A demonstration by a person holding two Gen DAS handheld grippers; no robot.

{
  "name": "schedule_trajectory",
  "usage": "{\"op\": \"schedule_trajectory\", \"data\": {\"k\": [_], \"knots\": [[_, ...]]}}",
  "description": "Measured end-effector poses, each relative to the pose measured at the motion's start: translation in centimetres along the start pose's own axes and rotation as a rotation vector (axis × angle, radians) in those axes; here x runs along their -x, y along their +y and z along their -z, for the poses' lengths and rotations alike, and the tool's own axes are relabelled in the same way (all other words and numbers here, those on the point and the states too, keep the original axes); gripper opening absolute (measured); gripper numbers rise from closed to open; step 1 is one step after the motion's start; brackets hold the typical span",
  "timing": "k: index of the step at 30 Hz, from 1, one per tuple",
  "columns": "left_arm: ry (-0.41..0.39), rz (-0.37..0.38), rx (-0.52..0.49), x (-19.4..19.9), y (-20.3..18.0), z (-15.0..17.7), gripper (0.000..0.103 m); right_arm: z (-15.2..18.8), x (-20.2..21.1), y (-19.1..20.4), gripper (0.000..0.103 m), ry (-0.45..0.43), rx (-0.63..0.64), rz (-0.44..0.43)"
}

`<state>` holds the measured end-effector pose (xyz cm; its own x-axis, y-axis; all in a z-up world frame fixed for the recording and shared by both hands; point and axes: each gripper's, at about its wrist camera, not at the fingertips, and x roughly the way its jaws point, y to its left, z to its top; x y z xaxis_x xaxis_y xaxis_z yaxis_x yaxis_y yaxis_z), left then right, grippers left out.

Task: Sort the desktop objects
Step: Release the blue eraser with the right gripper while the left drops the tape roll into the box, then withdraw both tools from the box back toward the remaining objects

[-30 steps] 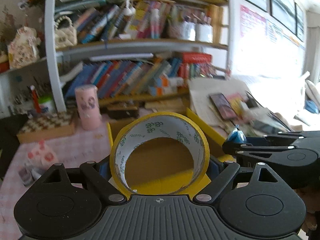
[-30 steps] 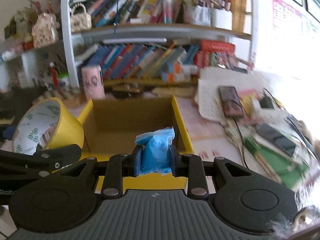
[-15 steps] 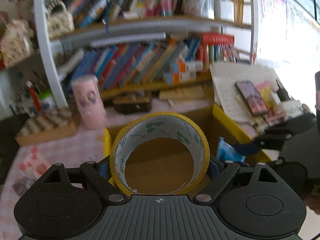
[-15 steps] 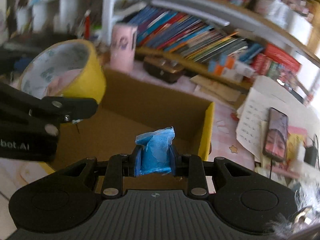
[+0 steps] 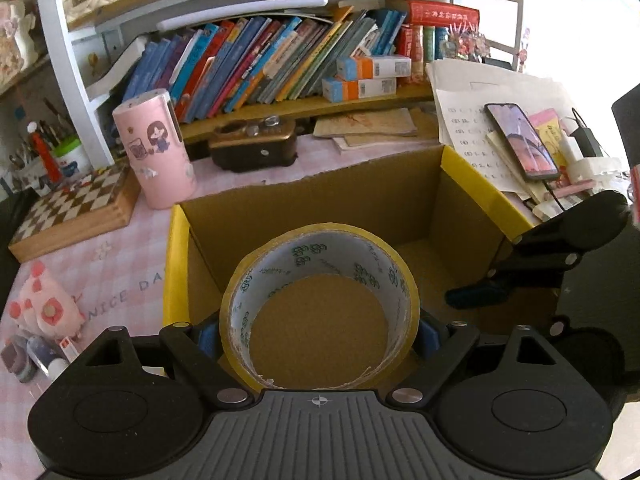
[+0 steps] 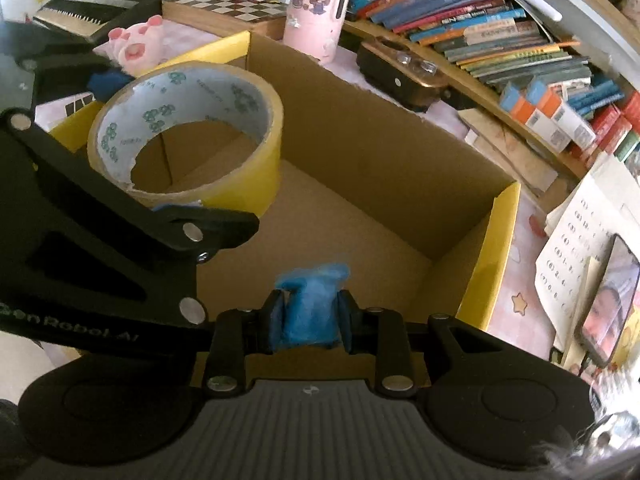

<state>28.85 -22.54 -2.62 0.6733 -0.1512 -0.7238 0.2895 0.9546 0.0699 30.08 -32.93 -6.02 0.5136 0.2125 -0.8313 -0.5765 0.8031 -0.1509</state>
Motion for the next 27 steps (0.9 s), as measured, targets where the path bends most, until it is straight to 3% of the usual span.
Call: {"op": "schedule_trajectory", "data": {"k": [6, 12, 16, 27], "knots": [[-0.096, -0.003, -0.002, 2.1, -0.2, -0.1, 0.094, -0.3, 1.4, -0.3, 0.045, -0.065, -0.045, -0.012], [-0.238, 0.033, 0.122, 6.6, 0.8, 0.3, 0.096, 0.0, 4.7, -0.2, 0.048, -0.163, -0.119, 0.017], [-0.302, 0.001, 0.159, 9.5, 1.1, 1.4, 0.098, 0.9, 7.3, -0.1, 0.051, -0.24, -0.2, 0.052], [-0.339, -0.129, 0.129, 13.9, 1.7, 5.9, 0.099, 4.9, 11.4, 2.6, 0.054, -0.326, -0.39, 0.168]]}}
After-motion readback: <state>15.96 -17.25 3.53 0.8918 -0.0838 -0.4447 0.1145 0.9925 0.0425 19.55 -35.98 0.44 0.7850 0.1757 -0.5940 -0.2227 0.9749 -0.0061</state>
